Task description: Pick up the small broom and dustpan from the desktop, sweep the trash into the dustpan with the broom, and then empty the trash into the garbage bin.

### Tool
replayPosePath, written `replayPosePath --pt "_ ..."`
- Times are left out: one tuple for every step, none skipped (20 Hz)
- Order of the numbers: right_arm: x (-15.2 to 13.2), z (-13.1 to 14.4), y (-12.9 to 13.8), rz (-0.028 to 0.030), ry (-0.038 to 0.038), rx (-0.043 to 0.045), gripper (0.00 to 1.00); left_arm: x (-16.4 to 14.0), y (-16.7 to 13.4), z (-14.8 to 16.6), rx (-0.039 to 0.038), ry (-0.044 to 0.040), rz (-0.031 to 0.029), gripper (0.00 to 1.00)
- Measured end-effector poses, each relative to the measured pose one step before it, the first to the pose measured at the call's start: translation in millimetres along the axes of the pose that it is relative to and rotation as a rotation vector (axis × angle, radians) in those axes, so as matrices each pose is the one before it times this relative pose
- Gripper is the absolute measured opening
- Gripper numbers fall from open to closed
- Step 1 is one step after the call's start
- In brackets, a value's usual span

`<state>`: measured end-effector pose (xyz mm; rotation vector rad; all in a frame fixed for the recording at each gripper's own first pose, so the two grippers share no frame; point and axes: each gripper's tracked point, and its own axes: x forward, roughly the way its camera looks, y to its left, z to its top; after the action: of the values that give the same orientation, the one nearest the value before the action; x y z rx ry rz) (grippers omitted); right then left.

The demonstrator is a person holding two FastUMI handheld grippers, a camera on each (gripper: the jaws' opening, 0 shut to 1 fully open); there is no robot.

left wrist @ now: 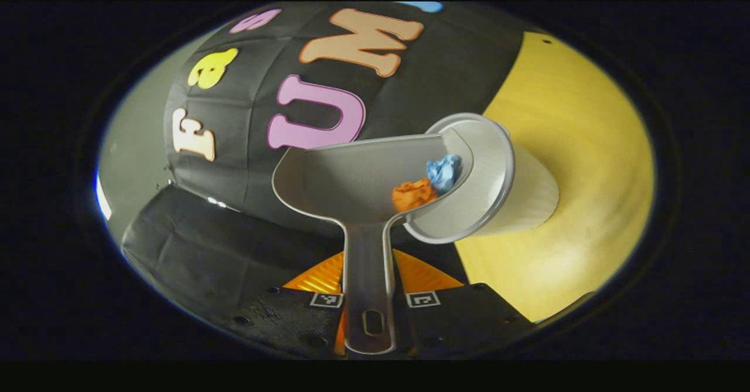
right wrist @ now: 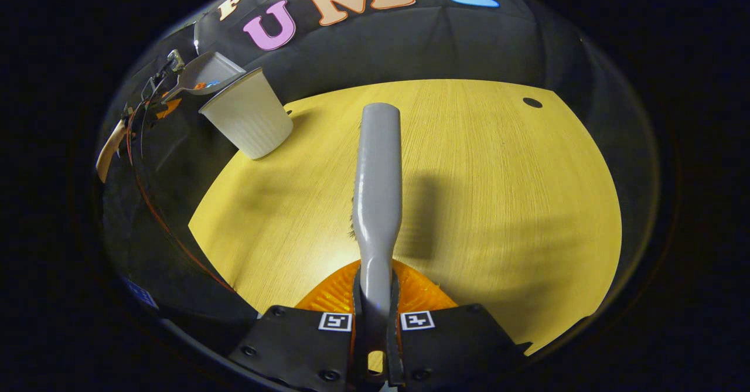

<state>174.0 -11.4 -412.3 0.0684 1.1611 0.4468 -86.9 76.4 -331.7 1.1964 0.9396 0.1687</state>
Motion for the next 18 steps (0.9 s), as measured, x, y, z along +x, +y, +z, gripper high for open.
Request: replayPosePath --pt "0.3 0.48 -1.65 -0.00467 0.00324 -0.01105 0.16 0.55 0.25 -5.01 0.06364 0.00959 -0.00043 0.26" --pt "-0.73 -1.17 0.25 -0.00318 0.00081 -0.00924 0.16 1.04 0.29 -3.3 0.06367 0.00321 0.00314 0.24" --pt "0.1 -0.21 -0.6 -0.0005 0.00222 -0.00804 0.16 -0.48 2.12 -2.47 0.08496 0.00614 0.0141 0.25" --pt "0.32 -0.87 -0.64 -0.00274 0.00094 -0.00837 0.16 -1.14 3.53 -2.57 0.08558 0.0048 0.01778 0.27" --pt "0.42 0.23 -1.47 -0.0043 -0.00116 -0.00824 0.16 0.09 0.97 -3.81 0.0763 0.01019 0.0086 0.24" --pt "-0.02 -0.83 -1.11 -0.00597 0.00171 -0.01016 0.16 -0.86 0.9 -4.52 0.0672 0.01128 -0.00101 0.25" --pt "-0.43 -0.34 -1.17 -0.00646 0.00233 -0.00951 0.16 0.59 3.6 -2.26 0.05601 0.00649 0.00063 0.26" --pt "-0.13 -0.59 -1.33 -0.00493 0.00367 -0.01044 0.16 1.33 5.81 -0.27 0.03425 -0.00286 0.01763 0.25" --pt "-0.07 0.71 -1.97 -0.00609 -0.00007 -0.01191 0.16 -0.14 2.4 -1.68 -0.00009 -0.00046 0.00535 0.25" --pt "-0.31 -0.09 -1.03 -0.00433 -0.00021 -0.00785 0.16 -0.94 -1.64 -0.77 -0.05679 -0.00872 -0.011 0.25" --pt "-0.61 0.62 -0.66 -0.00131 0.00141 0.00101 0.16 -0.8 -3.63 0.44 -0.11594 -0.01216 -0.01941 0.24" --pt "-0.94 1.47 0.7 0.00433 -0.00236 0.00728 0.16 -5.89 -3.26 5.12 -0.12067 -0.01796 -0.0174 0.22" --pt "0.56 -0.04 1.66 0.00533 -0.00435 0.00935 0.16 -5.19 -2.26 3.76 -0.11357 -0.00965 -0.0135 0.23" --pt "1.91 -0.98 1.32 0.00331 -0.0072 0.00732 0.16 -7.19 -2.12 3.2 -0.11435 -0.02747 -0.00688 0.24" --pt "0.44 1.25 -1.22 -0.01084 -0.01223 0.00766 0.16 -7.17 0.15 7.87 -0.09326 -0.02314 -0.00187 0.24" --pt "0.37 2.32 0.11 -0.01753 -0.0206 0.00798 0.16 -9.1 -3.75 10.1 -0.07813 -0.0306 -0.01285 0.24" --pt "0.55 1.72 0.6 -0.00639 -0.0099 0.01162 0.16 -11.31 -6.42 10.48 -0.06992 -0.0301 -0.0182 0.26" --pt "0.69 0.53 0.93 -0.00269 -0.0089 0.0169 0.16 -10.08 -17.34 8.51 -0.07495 -0.02164 -0.02948 0.27"
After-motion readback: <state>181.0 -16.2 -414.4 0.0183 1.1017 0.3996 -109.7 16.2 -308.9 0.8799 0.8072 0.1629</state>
